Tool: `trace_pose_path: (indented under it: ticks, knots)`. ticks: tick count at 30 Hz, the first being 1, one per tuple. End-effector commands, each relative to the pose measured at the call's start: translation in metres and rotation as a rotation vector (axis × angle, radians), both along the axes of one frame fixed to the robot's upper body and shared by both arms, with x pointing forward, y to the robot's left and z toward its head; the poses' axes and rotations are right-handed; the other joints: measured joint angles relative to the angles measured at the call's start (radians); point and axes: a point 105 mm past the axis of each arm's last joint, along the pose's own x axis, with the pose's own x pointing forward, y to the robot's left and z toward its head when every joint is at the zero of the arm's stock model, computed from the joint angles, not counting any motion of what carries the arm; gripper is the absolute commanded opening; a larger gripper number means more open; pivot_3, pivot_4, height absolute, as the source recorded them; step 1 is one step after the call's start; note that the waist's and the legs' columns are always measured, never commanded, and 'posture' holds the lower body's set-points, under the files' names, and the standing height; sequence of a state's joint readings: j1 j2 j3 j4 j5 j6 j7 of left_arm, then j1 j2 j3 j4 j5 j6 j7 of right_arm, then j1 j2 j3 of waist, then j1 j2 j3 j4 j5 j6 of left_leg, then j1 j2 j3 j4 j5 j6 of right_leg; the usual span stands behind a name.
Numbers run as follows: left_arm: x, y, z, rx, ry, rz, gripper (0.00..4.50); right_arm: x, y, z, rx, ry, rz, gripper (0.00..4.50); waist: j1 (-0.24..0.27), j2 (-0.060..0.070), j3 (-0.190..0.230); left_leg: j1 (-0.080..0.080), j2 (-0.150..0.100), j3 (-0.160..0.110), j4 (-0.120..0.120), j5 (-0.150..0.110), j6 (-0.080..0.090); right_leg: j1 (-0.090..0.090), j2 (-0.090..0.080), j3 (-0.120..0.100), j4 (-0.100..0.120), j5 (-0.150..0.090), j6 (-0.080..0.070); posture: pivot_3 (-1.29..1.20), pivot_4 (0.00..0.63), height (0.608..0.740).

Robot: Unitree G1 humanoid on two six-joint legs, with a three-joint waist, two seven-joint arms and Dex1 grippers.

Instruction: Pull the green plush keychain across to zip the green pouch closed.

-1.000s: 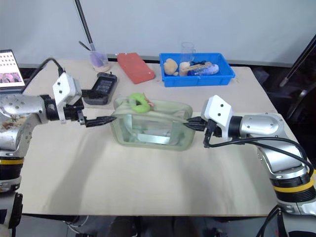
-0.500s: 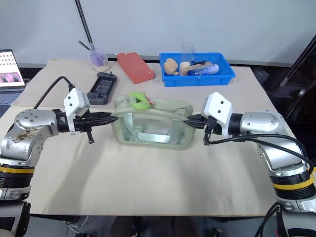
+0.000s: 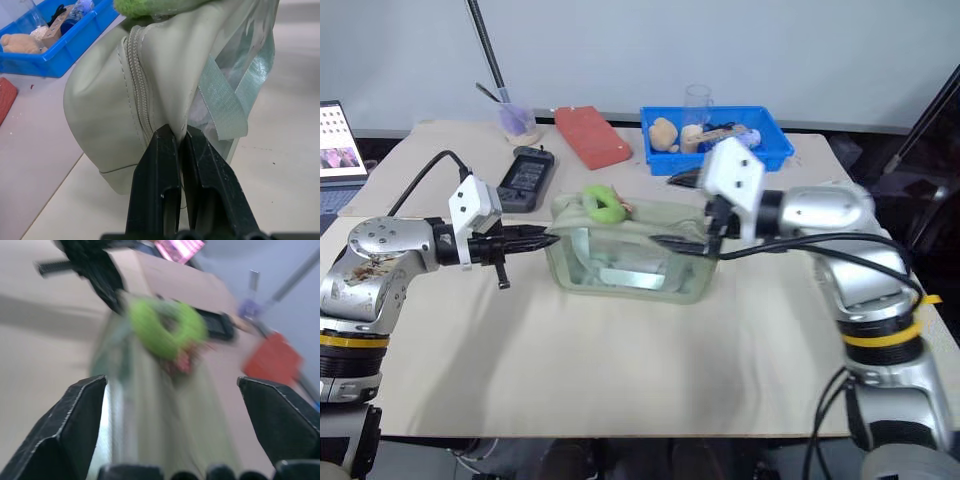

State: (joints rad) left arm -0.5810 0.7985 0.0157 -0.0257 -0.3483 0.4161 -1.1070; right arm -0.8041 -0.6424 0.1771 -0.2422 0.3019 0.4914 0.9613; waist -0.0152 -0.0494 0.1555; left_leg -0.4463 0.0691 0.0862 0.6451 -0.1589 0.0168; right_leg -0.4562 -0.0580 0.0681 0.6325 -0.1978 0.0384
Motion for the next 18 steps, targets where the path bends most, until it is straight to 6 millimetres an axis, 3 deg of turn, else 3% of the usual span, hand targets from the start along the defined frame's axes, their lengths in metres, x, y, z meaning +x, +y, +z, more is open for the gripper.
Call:
trace_pose_path:
  ticks: [1,7,11,18]
  knots:
    - [-0.002,-0.005,0.012,0.010,-0.056,-0.017,0.00,0.003,0.026,0.011,0.000,-0.085,0.014,4.48,0.000,0.000,0.000,0.000,0.000,0.000,0.000,0.000,0.000,0.000,0.000,0.000,0.000,0.000,0.000,0.00,0.150,0.740]
    - [-0.006,-0.005,0.012,0.013,-0.054,-0.017,0.00,0.005,0.044,0.006,-0.010,-0.090,0.048,4.48,0.007,0.000,0.000,-0.001,0.000,0.000,0.000,0.000,0.000,0.000,0.000,0.000,-0.001,0.000,0.000,0.00,0.150,0.740]
    - [-0.007,-0.003,0.010,0.022,-0.055,-0.010,0.00,0.010,0.041,-0.002,-0.034,-0.085,0.039,3.36,0.005,0.000,0.000,-0.001,0.000,0.000,0.000,0.000,0.000,0.000,-0.001,0.000,-0.001,0.000,0.000,0.00,0.150,0.740]
    - [-0.009,-0.004,0.008,0.018,-0.050,-0.012,0.00,0.006,0.041,0.004,0.020,-0.055,0.052,0.87,0.003,0.000,0.000,-0.001,0.000,0.000,0.000,0.000,0.000,-0.001,0.000,0.000,0.000,0.000,0.000,0.00,0.150,0.740]
